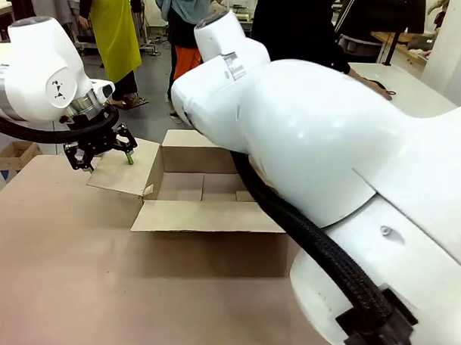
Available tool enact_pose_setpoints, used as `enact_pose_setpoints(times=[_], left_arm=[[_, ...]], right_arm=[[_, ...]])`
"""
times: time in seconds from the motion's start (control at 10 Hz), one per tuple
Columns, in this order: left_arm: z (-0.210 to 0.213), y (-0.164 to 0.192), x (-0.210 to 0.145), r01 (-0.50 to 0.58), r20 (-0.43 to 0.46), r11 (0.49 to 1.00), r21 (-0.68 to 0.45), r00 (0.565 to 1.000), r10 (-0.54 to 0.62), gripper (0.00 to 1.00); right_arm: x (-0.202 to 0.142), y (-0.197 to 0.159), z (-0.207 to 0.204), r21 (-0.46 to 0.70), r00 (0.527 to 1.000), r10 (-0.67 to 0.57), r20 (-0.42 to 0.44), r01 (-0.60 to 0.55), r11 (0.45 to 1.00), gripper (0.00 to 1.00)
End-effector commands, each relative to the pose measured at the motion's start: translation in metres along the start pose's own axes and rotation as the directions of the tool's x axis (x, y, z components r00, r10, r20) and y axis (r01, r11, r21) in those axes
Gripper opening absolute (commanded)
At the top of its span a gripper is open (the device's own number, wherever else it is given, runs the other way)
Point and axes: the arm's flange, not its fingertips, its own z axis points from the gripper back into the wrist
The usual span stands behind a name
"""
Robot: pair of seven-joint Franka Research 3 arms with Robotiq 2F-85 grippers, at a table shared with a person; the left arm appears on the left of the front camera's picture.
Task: Pack the gift set into the box.
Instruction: Place both hands on the side flaps of the Package Box and spread them outward.
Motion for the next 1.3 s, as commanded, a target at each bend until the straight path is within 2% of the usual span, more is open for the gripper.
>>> enact_pose_setpoints(times=[0.0, 0.3, 0.5, 0.7, 0.8, 0.9, 1.0, 1.2], left_arm=[[0.002, -0.001, -0.001, -0.012, 0.005, 1.000, 0.016, 1.000, 0.012, 1.00], [0.002, -0.001, -0.001, -0.012, 0.005, 1.000, 0.016, 1.000, 0.012, 1.00], [0.002, -0.001, -0.001, -0.012, 0.005, 1.000, 0.016, 1.000, 0.012, 1.00], [0.002, -0.001, -0.001, -0.012, 0.005, 1.000, 0.016, 1.000, 0.012, 1.00], [0.002, -0.001, -0.001, -0.012, 0.005, 1.000, 0.016, 1.000, 0.012, 1.00], [0.002, -0.001, -0.001, -0.012, 0.005, 1.000, 0.016, 1.000, 0.012, 1.00], [0.002, -0.001, -0.001, -0.012, 0.005, 1.000, 0.016, 1.000, 0.012, 1.00], [0.002, -0.001, -0.001, -0.012, 0.005, 1.000, 0.016, 1.000, 0.012, 1.00]], right_arm=[[-0.035, -0.038, -0.001, 0.092, 1.000, -0.002, 0.016, 0.000, 0.996, 1.00], [-0.069, -0.089, -0.019, 0.263, 0.998, 0.004, 0.062, -0.020, 0.965, 1.00], [-0.088, -0.132, -0.045, 0.374, 0.993, -0.081, 0.085, 0.044, 0.927, 1.00], [-0.112, -0.167, -0.055, 0.434, 0.975, -0.183, 0.126, 0.112, 0.894, 1.00], [-0.120, -0.180, -0.059, 0.483, 0.966, -0.206, 0.159, 0.106, 0.869, 1.00], [-0.120, -0.182, -0.069, 0.501, 0.969, -0.203, 0.138, 0.109, 0.859, 1.00], [-0.083, -0.173, -0.072, 0.430, 0.975, -0.204, 0.090, 0.147, 0.891, 1.00], [-0.083, -0.173, -0.072, 0.430, 0.975, -0.204, 0.090, 0.147, 0.891, 1.00]])
